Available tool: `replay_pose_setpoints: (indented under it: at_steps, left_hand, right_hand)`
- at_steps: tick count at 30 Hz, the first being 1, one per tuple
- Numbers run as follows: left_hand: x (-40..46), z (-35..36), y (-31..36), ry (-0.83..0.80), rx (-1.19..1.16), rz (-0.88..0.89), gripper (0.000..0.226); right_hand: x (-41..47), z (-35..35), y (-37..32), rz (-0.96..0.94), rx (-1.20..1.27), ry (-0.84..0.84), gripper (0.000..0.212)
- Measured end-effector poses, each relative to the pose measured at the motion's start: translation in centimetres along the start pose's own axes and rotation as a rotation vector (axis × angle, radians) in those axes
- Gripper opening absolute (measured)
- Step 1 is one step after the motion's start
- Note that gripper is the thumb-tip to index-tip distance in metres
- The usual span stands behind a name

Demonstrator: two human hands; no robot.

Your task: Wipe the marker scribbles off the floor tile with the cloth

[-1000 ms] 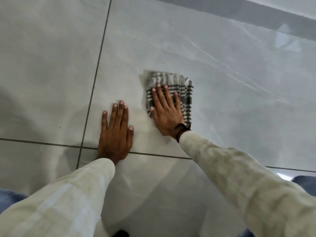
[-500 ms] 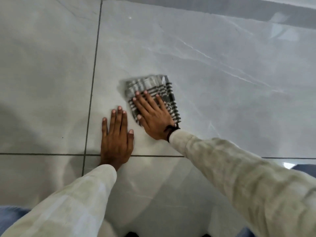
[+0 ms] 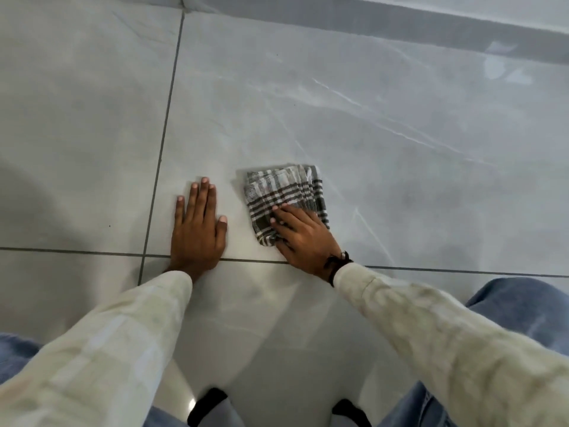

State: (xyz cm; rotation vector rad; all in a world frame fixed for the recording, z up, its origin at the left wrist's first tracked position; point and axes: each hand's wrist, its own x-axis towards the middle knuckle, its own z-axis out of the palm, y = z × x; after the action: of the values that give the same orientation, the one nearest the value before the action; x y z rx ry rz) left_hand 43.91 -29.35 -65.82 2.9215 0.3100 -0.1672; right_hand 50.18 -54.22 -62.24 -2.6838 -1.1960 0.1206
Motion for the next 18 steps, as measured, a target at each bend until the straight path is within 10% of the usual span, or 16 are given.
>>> replay_pose_setpoints:
  at_steps: [4, 11, 18]
  left_hand:
    - [0.5, -2.8, 1.5, -0.207, -0.146, -0.106, 0.073]
    - [-3.1, -19.6, 7.8, -0.467, -1.379, -0.84, 0.067]
    - [-13.7, -46.3, 9.3, -0.532, -1.913, -1.1, 0.088]
  right_hand:
    - [0.9, -1.9, -2.8, 0.39, 0.325, -0.021, 0.013]
    - [3.3, -18.5, -7.9, 1.084, 1.406, -0.327, 0.04]
    - [4.4, -45.6, -16.1, 1.118, 1.745, -0.622, 0.048]
